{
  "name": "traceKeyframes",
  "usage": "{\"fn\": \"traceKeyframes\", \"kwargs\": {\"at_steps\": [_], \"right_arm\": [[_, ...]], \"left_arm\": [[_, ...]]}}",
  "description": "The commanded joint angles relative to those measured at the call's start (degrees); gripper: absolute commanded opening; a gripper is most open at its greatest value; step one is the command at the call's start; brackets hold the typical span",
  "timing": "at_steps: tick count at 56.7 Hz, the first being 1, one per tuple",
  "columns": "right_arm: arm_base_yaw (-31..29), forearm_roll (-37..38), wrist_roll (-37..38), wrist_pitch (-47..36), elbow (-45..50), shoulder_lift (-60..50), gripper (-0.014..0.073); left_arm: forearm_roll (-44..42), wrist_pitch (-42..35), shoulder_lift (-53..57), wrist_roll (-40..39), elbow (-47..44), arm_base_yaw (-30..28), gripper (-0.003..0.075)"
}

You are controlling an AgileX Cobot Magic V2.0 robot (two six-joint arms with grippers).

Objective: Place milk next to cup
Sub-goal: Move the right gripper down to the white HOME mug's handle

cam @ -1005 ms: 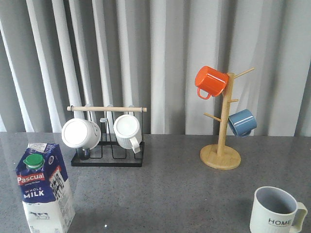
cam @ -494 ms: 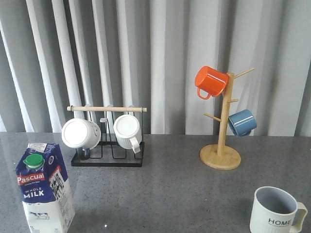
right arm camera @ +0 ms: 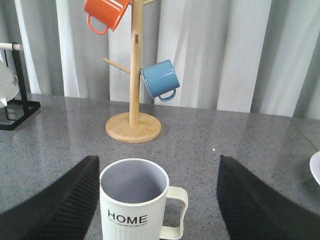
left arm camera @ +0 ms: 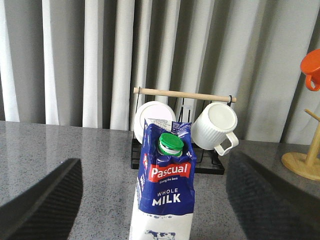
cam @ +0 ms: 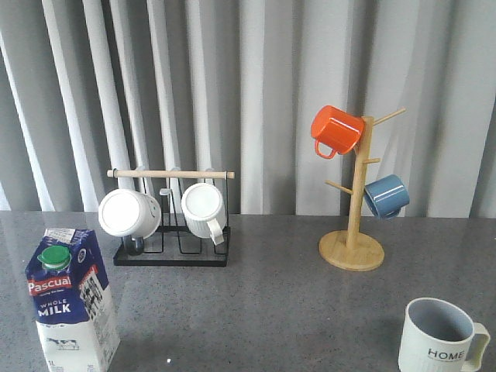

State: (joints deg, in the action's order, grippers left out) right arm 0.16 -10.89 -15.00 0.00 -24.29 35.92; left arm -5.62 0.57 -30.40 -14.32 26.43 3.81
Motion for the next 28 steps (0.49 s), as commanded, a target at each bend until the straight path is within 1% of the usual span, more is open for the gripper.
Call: {"fn": "traceKeyframes", "kwargs": {"at_steps": [1, 8, 13, 15, 20, 25, 28], "right_arm": [[-0.3, 0.4, -0.7, -3.1, -2.1, 1.1, 0.0496], [-0.3, 0.8, -0.6, 0.8, -1.7, 1.1, 0.0496], [-0.4, 2.6, -0.6, -1.0, 0.1, 1.1, 0.0496], [-0.4, 4.0, -0.4, -3.1, 1.3, 1.1, 0.0496], [-0.4, 7.8, 1.2, -11.7, 5.8, 1.3, 0.0496], [-0.5, 9.6, 2.9, -22.7, 9.8, 3.1, 0.0496], [-0.5, 10.0, 3.8, -27.0, 11.1, 4.7, 0.0496]], "left_arm": [[0.4, -4.5, -0.4, -0.4, 2.1, 0.2, 0.0577], [0.4, -4.5, -0.4, -0.4, 2.1, 0.2, 0.0577], [0.4, -4.5, -0.4, -0.4, 2.1, 0.2, 0.0577], [0.4, -4.5, -0.4, -0.4, 2.1, 0.2, 0.0577], [0.4, -4.4, -0.4, -0.4, 2.1, 0.2, 0.0577], [0.4, -4.4, -0.4, -0.4, 2.1, 0.2, 0.0577], [0.4, -4.3, -0.4, -0.4, 2.1, 0.2, 0.0577]]}}
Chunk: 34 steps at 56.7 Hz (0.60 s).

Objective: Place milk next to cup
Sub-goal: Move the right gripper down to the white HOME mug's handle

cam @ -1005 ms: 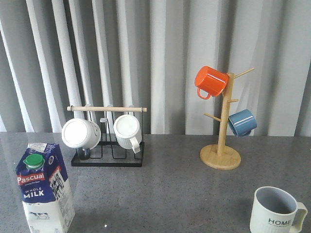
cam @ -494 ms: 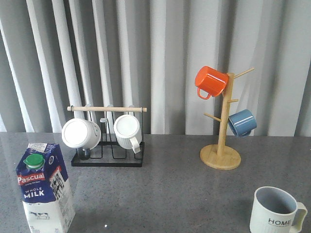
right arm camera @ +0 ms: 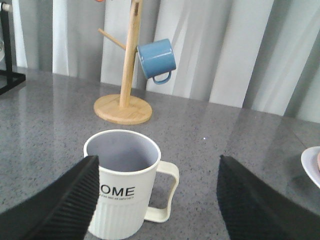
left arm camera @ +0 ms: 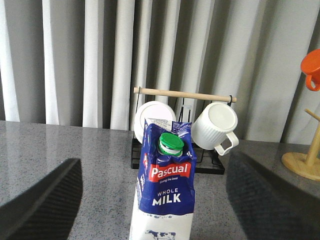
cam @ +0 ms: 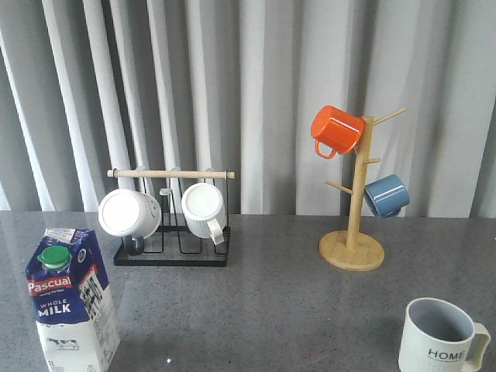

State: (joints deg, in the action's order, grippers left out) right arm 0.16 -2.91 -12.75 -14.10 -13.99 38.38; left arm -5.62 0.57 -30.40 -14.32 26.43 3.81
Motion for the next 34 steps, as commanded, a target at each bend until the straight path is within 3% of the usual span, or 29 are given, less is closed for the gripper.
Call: {"fn": "traceKeyframes", "kwargs": {"at_steps": [1, 9, 22, 34], "right_arm": [[-0.5, 2.1, 1.9, -13.7, 1.2, 3.0, 0.0496], [-0.5, 3.3, 4.4, -16.9, 1.4, 12.0, 0.0496], [-0.5, 0.9, 5.9, -29.2, 1.3, 28.8, 0.0496], [-1.0, -0.4, 5.9, -37.5, 1.3, 37.1, 0.0496]], "left_arm": [[0.4, -4.3, -0.4, -0.4, 2.1, 0.2, 0.0577], [0.4, -4.3, -0.4, -0.4, 2.1, 0.2, 0.0577], [0.4, -4.3, -0.4, -0.4, 2.1, 0.2, 0.0577], [0.4, -4.3, -0.4, -0.4, 2.1, 0.2, 0.0577]]}}
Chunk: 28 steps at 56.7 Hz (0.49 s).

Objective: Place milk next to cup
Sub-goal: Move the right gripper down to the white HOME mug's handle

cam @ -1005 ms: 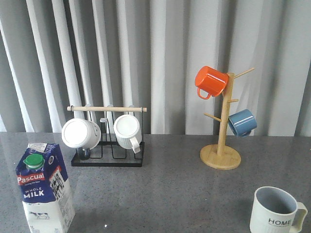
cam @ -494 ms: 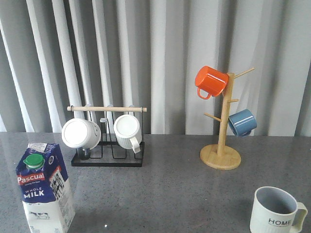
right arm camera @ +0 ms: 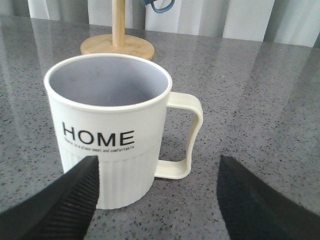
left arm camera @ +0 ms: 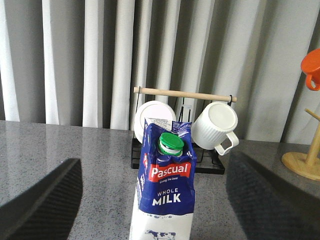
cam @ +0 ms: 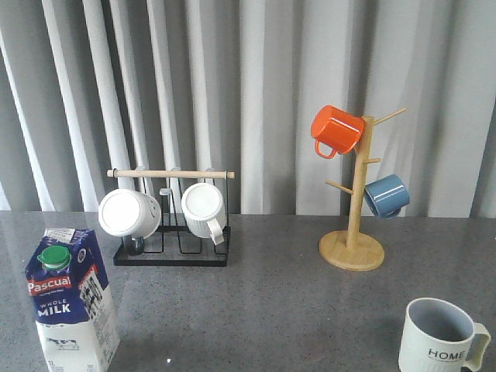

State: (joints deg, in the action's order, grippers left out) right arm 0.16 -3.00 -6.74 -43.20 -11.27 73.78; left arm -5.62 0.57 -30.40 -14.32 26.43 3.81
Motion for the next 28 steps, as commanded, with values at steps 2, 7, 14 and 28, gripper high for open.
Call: {"fn": "traceKeyframes", "kwargs": {"at_steps": [2, 7, 14, 28], "right_arm": [[-2.0, 0.1, 0.4, -9.5, -1.4, 2.5, 0.0496], [-5.9, 0.2, 3.5, -10.2, -1.4, 3.6, 0.0496], [-11.2, 4.2, 6.3, -9.8, -1.4, 3.7, 0.0496], [-14.2, 13.2, 8.1, -8.0, -4.3, 5.2, 0.0485]], "left_arm": [[0.4, -4.3, -0.4, -0.4, 2.1, 0.2, 0.0577], [0.4, -4.3, -0.4, -0.4, 2.1, 0.2, 0.0577], [0.4, -4.3, -0.4, -0.4, 2.1, 0.2, 0.0577], [0.4, -4.3, -0.4, -0.4, 2.1, 0.2, 0.0577]]}}
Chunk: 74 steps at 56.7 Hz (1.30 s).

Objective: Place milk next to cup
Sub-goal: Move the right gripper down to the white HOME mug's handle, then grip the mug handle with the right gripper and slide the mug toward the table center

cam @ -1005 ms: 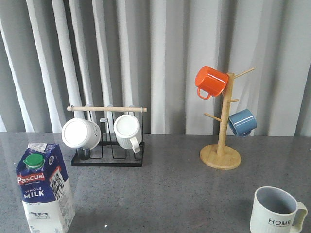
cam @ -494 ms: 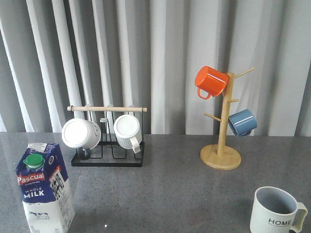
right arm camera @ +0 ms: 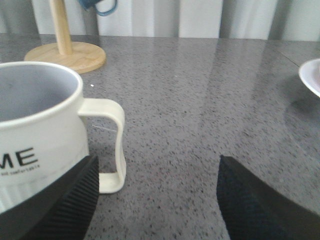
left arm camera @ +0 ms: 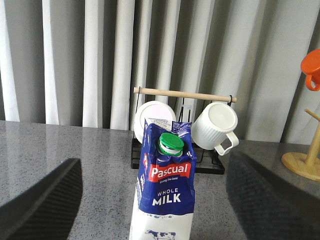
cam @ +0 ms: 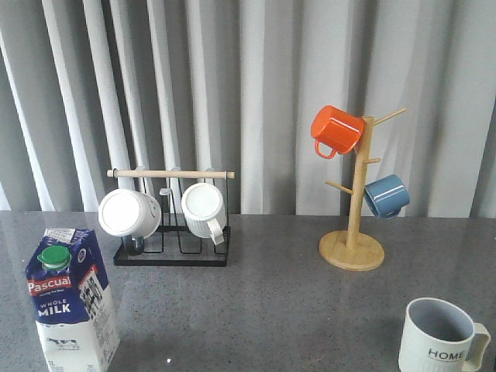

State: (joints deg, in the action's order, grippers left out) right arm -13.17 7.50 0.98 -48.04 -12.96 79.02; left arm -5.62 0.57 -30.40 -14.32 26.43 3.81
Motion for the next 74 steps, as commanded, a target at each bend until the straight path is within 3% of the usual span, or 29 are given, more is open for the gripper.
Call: {"fn": "traceKeyframes", "kwargs": {"at_steps": [1, 25, 53, 58, 62, 67, 70, 74], "right_arm": [[-0.8, 2.9, 0.4, -2.9, -2.7, 0.1, 0.0485], [-0.8, 3.2, 1.2, -7.5, -3.6, 6.8, 0.0486], [-0.8, 5.2, 1.8, -6.2, -11.5, 13.9, 0.0475], [-0.8, 6.7, 3.9, -5.9, -12.8, 15.3, 0.0423], [-0.8, 7.6, 5.6, -5.6, -13.6, 16.4, 0.0325], [-0.8, 7.8, 5.9, -5.5, -14.0, 17.2, 0.0147], [-0.8, 7.8, 5.9, -5.6, -14.0, 17.3, -0.0005], [-0.7, 7.8, 7.2, -6.1, -14.0, 17.3, -0.0013]], "left_arm": [[0.4, -4.3, -0.4, -0.4, 2.1, 0.2, 0.0577], [0.4, -4.3, -0.4, -0.4, 2.1, 0.2, 0.0577], [0.4, -4.3, -0.4, -0.4, 2.1, 0.2, 0.0577], [0.4, -4.3, -0.4, -0.4, 2.1, 0.2, 0.0577], [0.4, -4.3, -0.4, -0.4, 2.1, 0.2, 0.0577], [0.4, -4.3, -0.4, -0.4, 2.1, 0.2, 0.0577], [0.4, -4.3, -0.4, -0.4, 2.1, 0.2, 0.0577], [0.4, -4.3, -0.4, -0.4, 2.1, 0.2, 0.0577]]}}
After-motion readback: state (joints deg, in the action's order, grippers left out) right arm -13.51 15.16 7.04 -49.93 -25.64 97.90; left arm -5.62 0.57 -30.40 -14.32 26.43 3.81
